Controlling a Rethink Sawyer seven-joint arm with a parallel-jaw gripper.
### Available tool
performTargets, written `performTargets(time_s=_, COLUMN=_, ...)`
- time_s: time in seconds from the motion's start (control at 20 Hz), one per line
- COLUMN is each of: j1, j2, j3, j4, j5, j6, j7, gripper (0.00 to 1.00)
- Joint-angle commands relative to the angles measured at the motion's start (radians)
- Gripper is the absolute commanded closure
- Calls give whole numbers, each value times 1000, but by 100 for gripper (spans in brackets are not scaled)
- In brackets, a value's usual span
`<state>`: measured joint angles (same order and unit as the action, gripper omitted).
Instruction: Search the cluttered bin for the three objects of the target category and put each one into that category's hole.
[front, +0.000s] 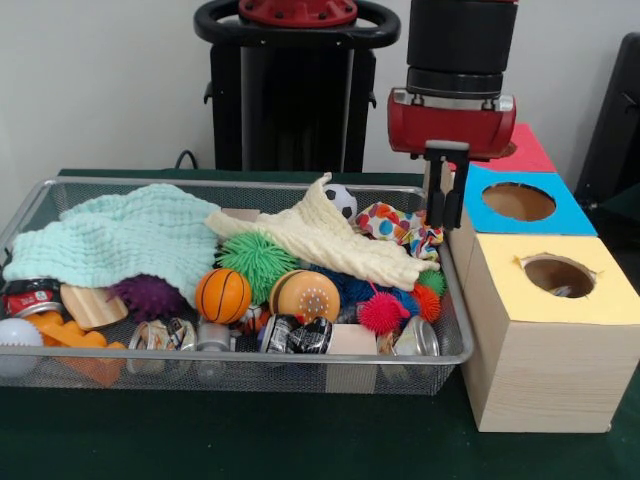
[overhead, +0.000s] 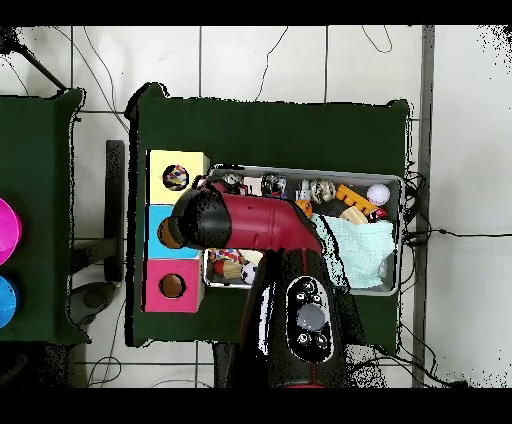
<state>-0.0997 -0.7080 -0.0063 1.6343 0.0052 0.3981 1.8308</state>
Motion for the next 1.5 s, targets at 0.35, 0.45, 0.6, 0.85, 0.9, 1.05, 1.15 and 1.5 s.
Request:
performTargets(time_s=0.35, j1=-34, j2=-41, j3=113, j4=206, j5=-110, j6=-82, j7=26, gripper=100)
performTargets(time_s=0.45, j1=-43, j2=-53, j3=120, j4=224, j5=-118, j6=-77, j7=19, gripper=100)
performTargets(time_s=0.6, j1=-85, j2=-73, j3=156, j4=260, j5=-131, j6=-69, j7=-15, gripper=100)
performTargets(time_s=0.85, j1=-117, j2=-114, j3=196, j4=329, j5=-152, j6=-63, j7=-19, gripper=100)
performTargets(time_s=0.9, j1=-114, j2=-120, j3=200, j4=338, j5=-157, j6=-64, j7=-14, gripper=100)
performTargets(time_s=1.05, j1=-102, j2=-127, j3=209, j4=344, j5=-180, j6=-68, j7=-10, gripper=100)
performTargets(time_s=1.15, j1=-100, j2=-122, j3=224, j4=337, j5=-196, j6=-70, j7=-20, gripper=100)
performTargets(time_s=1.5, j1=-105, j2=-95, j3=279, j4=312, j5=-241, j6=-71, j7=-41, gripper=100)
